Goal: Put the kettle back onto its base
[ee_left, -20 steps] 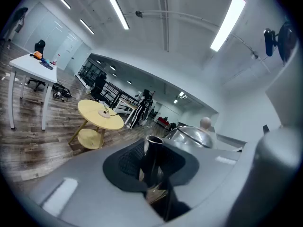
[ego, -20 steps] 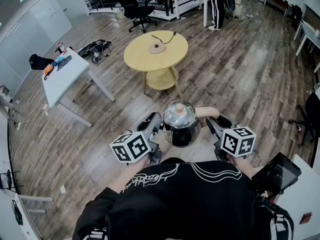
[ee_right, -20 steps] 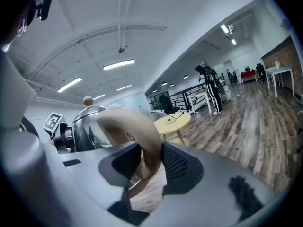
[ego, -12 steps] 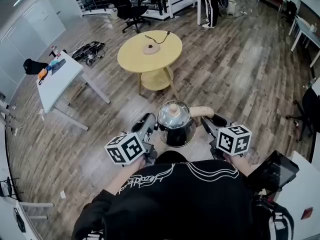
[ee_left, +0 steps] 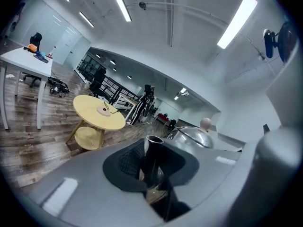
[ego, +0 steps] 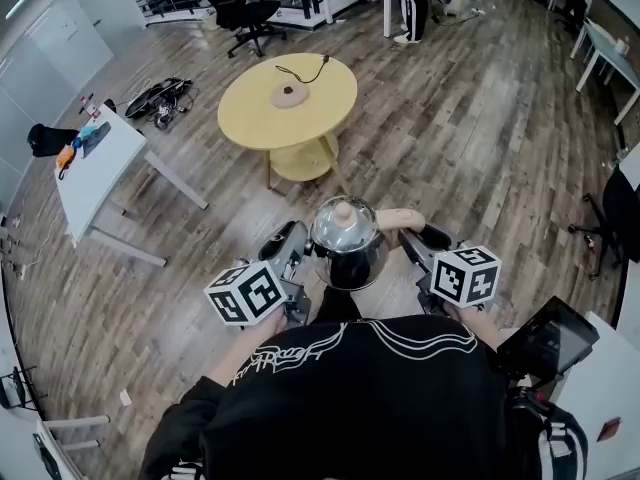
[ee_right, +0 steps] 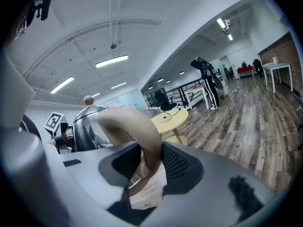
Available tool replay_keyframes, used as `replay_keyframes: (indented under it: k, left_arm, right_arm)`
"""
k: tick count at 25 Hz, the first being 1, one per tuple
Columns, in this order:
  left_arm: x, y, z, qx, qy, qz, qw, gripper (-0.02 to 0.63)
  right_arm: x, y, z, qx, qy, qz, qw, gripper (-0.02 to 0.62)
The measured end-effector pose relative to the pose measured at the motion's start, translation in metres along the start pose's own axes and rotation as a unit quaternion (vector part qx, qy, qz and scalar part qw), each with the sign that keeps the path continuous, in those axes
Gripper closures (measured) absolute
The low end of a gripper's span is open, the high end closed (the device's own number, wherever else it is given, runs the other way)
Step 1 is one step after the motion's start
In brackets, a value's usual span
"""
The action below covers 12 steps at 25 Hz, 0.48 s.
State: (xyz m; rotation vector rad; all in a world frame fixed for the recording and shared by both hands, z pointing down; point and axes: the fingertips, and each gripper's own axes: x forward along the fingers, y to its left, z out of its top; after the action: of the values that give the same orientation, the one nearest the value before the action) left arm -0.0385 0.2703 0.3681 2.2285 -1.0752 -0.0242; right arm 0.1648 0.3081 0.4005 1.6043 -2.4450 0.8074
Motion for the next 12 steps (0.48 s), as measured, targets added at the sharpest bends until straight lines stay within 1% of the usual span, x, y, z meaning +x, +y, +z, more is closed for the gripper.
replay_keyframes:
  k: [5, 9, 12]
  left_arm:
    - [0.053, 0.058, 0.025, -0.022, 0.015, 0.015, 0.9996, 0.535]
    - [0.101, 0.109, 0.064, -0.025, 0.023, 0.034, 0.9989, 0.535]
    - [0.139, 0.148, 0.092, -0.027, 0.031, 0.04, 0.9983, 0.535]
  right_arm:
    - [0.081, -0.023, 0.021, 0.002, 0.018, 0.001, 1.0, 0.456]
    - [0.159, -0.04, 0.045, 0.011, 0.03, 0.012, 0.999, 0.456]
    - [0.217, -0.053, 0.061, 0.02, 0.038, 0.016, 0.999, 0.456]
